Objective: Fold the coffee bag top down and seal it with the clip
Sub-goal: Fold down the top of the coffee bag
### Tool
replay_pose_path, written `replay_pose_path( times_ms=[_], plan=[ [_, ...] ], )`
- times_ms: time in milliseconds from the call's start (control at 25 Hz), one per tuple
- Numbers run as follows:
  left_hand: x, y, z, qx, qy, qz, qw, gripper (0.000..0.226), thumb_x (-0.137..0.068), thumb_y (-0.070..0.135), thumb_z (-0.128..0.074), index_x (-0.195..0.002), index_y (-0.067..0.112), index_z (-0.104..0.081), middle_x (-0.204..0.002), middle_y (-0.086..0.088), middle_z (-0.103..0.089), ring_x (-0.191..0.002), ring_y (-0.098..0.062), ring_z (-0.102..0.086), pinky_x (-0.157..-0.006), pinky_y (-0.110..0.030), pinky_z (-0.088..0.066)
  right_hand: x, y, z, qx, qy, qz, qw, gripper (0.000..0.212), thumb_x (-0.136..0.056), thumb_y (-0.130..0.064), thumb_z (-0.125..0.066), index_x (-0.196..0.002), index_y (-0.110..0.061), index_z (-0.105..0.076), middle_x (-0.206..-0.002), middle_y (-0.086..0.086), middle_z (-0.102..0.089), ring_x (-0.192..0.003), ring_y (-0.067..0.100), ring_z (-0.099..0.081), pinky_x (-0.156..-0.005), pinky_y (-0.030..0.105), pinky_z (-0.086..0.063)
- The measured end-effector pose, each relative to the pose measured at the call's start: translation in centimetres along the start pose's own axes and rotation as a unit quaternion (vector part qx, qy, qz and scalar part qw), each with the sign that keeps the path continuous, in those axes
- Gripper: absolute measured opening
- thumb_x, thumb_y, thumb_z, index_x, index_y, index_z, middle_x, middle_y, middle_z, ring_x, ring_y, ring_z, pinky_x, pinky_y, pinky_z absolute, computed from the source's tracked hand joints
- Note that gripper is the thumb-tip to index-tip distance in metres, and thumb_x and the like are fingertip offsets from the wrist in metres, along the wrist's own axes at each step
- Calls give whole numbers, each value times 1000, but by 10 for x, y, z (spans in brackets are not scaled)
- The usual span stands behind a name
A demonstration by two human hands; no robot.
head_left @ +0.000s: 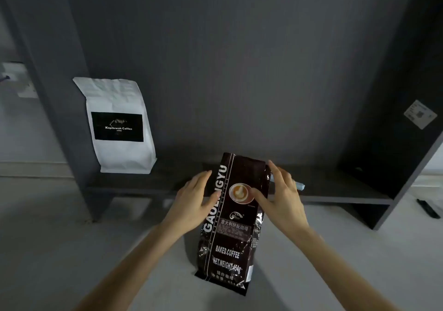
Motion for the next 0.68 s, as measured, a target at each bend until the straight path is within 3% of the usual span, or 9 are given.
replay_pose_path(
  times_ms=[360, 480, 680],
  plan=[
    [3, -5, -25, 85, -17, 26, 996, 53, -90, 30, -44, -138, 16, -26, -141, -6, -40, -128, -19, -40, -105, -31, -33, 20, 21, -28, -75, 0, -51, 996, 55, -81, -19, -61, -129, -17, -36, -129, 10, -44, -104, 20, -54, -86, 32, -46],
    [4, -7, -27, 98, 0, 52, 994, 50, -89, 25, -47, -134, 13, -31, -137, -8, -45, -125, -21, -44, -103, -32, -36, 24, 24, -35, -92, -9, -61, 994, 54, -81, -11, -59, -129, -16, -36, -121, 11, -48, -89, 12, -50, -81, 26, -46],
    [14, -12, -31, 148, 9, 76, 986, 43, -88, 19, -50, -129, 14, -40, -130, -7, -53, -117, -20, -52, -99, -35, -44, 28, 23, -37, -118, -17, -68, 990, 42, -81, -2, -55, -121, -11, -46, -111, 10, -63, -87, 11, -53, -77, 23, -45]
  ],
)
Point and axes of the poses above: each hand's wrist, its own x-axis away from the middle knuckle, its own z-axis out of the back of the hand, y = z × x, the point moved 6 cm from there along -x, towards the middle knuckle
